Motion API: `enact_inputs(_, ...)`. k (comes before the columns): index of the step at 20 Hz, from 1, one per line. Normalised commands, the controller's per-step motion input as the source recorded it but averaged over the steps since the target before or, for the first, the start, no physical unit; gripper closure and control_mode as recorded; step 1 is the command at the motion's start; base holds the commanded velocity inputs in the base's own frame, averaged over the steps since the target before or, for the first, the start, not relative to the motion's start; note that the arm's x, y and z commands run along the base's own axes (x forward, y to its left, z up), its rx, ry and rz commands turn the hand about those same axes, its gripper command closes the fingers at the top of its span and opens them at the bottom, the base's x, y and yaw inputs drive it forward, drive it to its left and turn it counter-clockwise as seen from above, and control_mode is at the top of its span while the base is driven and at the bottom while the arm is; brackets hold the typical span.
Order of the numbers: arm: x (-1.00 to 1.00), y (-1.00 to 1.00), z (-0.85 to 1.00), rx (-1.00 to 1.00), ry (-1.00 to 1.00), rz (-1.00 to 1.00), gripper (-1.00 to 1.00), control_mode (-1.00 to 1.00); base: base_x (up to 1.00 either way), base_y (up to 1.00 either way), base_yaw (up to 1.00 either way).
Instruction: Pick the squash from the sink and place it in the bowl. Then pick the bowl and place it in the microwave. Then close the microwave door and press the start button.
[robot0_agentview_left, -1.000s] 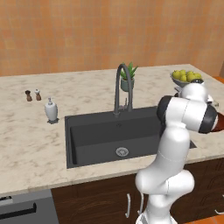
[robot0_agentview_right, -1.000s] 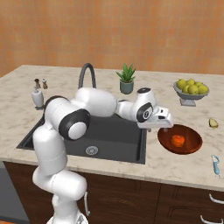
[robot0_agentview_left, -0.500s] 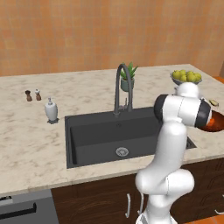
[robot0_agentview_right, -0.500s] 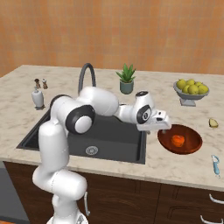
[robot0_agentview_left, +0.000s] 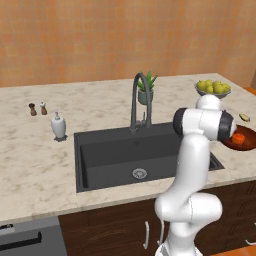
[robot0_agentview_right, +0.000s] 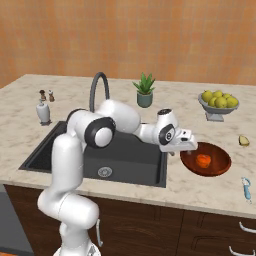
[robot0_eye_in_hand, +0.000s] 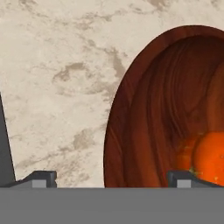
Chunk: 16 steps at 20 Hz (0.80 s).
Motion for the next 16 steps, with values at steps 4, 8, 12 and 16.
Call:
enact_inputs(4,0.25,-0.22,-0.20,0.00,0.00,0.00,-1.00,-1.00,0.00,0.00,0.00)
enact_inputs(8,0.22,-0.10,-0.34,0.00,0.00,0.00,-1.00,-1.00,0.00,0.00,0.00)
enact_inputs(12,0.06,-0.24,-0.14,0.00,0.00,0.00,1.00,-1.00,0.00,0.00,0.00)
enact_inputs(16,0.00,-0.18,0.00,0.00,-0.01,0.00,1.00,-1.00,0.00,0.00,0.00)
